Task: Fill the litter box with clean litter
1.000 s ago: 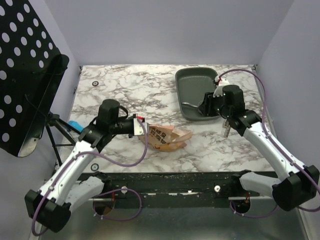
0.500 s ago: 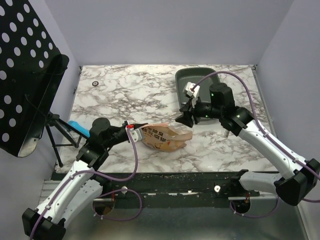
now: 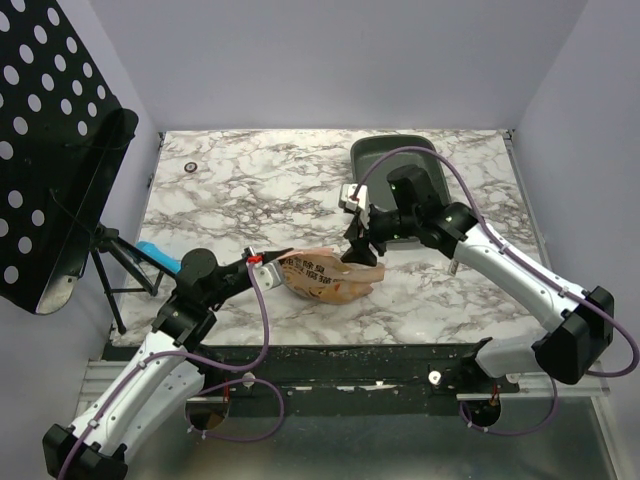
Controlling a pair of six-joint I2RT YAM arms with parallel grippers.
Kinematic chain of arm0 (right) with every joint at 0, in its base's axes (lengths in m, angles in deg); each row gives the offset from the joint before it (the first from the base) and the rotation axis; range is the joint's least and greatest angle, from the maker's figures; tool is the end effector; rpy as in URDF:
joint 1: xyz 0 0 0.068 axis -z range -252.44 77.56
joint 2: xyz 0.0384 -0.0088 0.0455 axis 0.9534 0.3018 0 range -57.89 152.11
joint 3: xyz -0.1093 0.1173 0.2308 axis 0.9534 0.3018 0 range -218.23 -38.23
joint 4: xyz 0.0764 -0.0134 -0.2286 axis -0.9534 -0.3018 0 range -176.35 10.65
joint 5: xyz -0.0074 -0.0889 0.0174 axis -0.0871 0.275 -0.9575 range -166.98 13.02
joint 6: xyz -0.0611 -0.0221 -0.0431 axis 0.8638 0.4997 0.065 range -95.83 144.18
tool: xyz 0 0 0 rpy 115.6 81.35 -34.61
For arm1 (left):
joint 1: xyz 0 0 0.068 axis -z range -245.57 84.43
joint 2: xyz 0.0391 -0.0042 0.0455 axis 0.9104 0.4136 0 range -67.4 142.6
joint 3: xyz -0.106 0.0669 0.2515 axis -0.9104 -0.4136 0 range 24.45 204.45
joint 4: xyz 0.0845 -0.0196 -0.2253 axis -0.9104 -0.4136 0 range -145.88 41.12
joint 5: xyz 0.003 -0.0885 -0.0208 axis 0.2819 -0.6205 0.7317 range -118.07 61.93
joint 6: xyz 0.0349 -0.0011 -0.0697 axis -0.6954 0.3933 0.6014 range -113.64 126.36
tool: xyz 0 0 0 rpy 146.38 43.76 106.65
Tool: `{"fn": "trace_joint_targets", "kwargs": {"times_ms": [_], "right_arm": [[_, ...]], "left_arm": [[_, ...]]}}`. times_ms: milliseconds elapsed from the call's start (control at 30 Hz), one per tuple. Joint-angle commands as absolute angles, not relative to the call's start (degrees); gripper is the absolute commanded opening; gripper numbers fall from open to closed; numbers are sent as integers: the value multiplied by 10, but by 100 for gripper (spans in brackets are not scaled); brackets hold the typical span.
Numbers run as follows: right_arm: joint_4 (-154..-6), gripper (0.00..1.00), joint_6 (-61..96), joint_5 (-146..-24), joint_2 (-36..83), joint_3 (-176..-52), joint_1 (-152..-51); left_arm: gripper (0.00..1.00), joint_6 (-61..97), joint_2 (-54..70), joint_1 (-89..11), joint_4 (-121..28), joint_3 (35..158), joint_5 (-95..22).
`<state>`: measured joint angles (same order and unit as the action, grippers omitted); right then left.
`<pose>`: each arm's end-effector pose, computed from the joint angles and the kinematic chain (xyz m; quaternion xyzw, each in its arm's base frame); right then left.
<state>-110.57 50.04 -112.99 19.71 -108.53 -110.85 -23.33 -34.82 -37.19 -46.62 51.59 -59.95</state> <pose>0.2035 0.2114 0.3310 -0.5694 0.6539 0.3219 0.3802 0.1143 -0.1018 0.2916 0.5040 0.5191 -0.1919 0.6631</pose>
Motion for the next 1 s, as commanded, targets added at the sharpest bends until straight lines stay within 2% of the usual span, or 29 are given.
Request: {"fn": "trace_joint_targets", "kwargs": {"times_ms": [0,700,967], "right_arm": [[-1126,66,519,-1162,204,-1097,-1126],[-1061,66,492,-1143,231,-1077,-1160],[-1150,66,539,-1144,249,-1079,-1161]], "left_arm": [[0,-224,-360,-367,-404,521,-577],[0,-223,-377,-359,-404,515,-558],[0,-221,-380,-359,-404,513,-557]]}}
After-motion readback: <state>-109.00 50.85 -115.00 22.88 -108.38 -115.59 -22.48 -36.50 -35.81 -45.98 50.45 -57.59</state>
